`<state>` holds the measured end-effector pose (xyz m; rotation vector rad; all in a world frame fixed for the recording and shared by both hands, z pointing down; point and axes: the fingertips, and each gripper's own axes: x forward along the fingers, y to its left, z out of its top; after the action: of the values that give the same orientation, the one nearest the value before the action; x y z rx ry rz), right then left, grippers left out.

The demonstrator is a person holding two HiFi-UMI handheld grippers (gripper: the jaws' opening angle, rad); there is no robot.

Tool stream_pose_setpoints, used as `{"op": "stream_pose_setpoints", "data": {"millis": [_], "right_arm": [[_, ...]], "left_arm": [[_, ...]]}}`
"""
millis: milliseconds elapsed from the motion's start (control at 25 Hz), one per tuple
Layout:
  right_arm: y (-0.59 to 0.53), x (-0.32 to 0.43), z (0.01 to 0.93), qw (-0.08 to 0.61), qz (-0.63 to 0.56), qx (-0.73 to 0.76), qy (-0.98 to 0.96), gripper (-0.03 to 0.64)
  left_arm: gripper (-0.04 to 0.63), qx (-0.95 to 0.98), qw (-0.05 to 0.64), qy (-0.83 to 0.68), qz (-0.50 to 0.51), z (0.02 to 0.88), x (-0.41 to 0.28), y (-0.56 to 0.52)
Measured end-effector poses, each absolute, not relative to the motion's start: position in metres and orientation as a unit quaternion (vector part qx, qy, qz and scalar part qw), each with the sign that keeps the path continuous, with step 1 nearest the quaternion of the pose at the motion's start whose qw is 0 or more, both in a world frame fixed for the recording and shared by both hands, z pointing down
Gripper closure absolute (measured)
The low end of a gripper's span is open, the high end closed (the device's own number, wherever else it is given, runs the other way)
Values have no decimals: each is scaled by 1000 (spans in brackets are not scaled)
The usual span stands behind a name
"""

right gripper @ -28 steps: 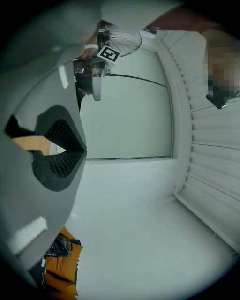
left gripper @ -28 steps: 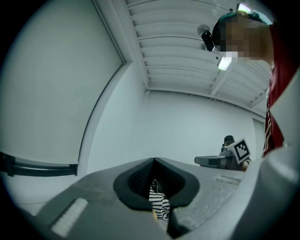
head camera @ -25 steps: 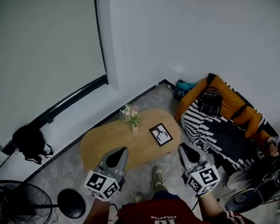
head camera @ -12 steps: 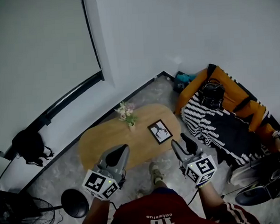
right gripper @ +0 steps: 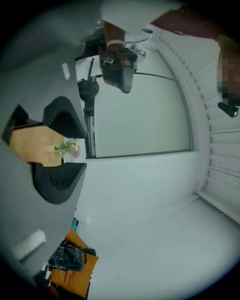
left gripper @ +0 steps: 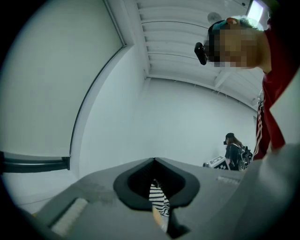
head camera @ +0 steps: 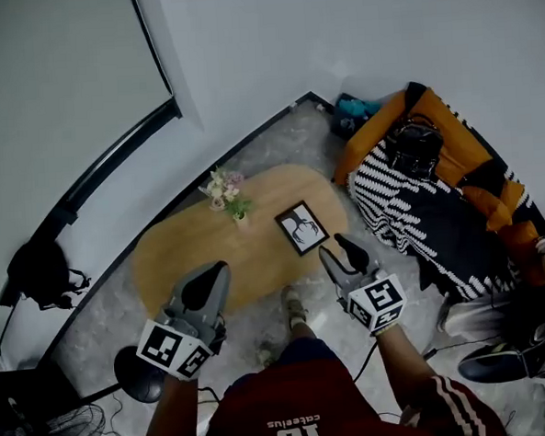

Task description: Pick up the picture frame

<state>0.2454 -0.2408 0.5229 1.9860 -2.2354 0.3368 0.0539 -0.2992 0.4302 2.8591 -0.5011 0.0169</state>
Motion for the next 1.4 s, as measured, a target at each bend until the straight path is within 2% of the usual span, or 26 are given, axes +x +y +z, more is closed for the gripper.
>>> {"op": "stream_pose_setpoints", "data": {"millis": [400, 640, 800, 1040, 1400], "right_arm": [[-292, 278, 639, 123, 156, 644, -738, 449], [-302, 294, 756, 189, 240, 628, -716, 439], [-309, 294, 806, 207, 268, 617, -710, 439], [-328, 293, 865, 228, 280, 598, -716, 439], [-349, 285, 969, 254, 281, 588, -715, 439]], "left_arm": [[592, 977, 106, -179, 47, 483, 83, -342], [592, 974, 115, -175, 91, 524, 96, -355], [592, 965, 150, -182, 114, 547, 100, -358], [592, 964, 130, -180, 149, 589, 114, -368], [592, 961, 141, -191, 140, 671, 109, -365]]}}
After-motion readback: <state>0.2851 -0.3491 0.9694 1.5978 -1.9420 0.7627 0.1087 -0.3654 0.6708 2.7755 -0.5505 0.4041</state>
